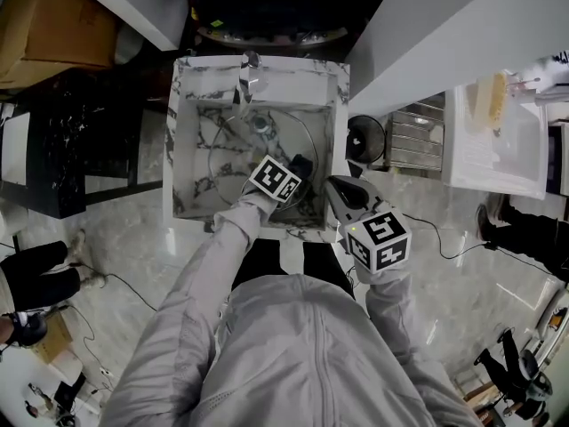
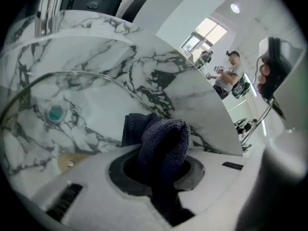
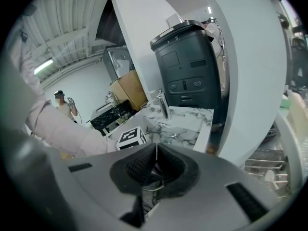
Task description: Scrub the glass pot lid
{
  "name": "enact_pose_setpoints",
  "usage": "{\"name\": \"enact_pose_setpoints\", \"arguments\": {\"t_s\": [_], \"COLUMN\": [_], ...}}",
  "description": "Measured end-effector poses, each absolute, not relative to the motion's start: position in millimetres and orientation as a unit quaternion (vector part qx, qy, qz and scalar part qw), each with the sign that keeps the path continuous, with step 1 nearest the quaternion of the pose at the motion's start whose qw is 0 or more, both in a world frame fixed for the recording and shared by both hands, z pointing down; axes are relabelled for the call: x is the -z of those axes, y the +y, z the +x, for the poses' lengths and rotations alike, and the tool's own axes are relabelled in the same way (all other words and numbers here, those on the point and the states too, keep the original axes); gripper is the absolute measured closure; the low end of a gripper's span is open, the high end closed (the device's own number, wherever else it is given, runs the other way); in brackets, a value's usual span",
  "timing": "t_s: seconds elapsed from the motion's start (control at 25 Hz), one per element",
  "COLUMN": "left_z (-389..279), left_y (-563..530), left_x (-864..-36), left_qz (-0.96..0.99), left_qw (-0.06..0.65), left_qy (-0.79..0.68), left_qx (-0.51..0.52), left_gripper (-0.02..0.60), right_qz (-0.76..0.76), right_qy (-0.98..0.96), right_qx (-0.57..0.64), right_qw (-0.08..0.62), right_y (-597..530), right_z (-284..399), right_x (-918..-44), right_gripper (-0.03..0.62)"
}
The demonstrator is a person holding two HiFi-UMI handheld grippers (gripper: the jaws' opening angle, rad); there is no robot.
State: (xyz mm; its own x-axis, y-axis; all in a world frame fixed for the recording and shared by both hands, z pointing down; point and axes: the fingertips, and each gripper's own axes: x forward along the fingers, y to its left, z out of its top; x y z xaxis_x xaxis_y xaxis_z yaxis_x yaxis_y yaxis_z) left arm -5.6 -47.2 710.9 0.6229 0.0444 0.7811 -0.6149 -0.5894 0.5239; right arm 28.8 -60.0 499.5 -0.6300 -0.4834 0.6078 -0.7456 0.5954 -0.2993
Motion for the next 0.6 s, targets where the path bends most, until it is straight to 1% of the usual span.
{"name": "enact_pose_setpoints", "arguments": {"t_s": [0.08,0.28,0.44,0.6], "left_z": [5,4,-8,-17], "left_y": [-36,-46,-60,-79], "left_x": [-705,-674,-627,-556], "left_qz": [0.806,0.843,0.878,0.914], "left_qw": [0.435,0.385,0.310,0.222], "left_qy": [-0.144,-0.154,-0.187,-0.212], "left_qx": [-0.376,-0.342,-0.313,-0.264], "left_gripper": [0.511,0.511,0.511,0.511], "right_qz": [0.360,0.372,0.384,0.393], "right_qy": [-0.861,-0.862,-0.864,-0.872], "right_qx": [-0.270,-0.258,-0.241,-0.210], "right_qw": [0.238,0.230,0.217,0.201], "right_y": [-61,-69,-81,-95], "right_z": [30,39,48,52], "right_x": [-496,-484,-467,-439], "right_gripper": [0.563,0.563,0.563,0.563]}}
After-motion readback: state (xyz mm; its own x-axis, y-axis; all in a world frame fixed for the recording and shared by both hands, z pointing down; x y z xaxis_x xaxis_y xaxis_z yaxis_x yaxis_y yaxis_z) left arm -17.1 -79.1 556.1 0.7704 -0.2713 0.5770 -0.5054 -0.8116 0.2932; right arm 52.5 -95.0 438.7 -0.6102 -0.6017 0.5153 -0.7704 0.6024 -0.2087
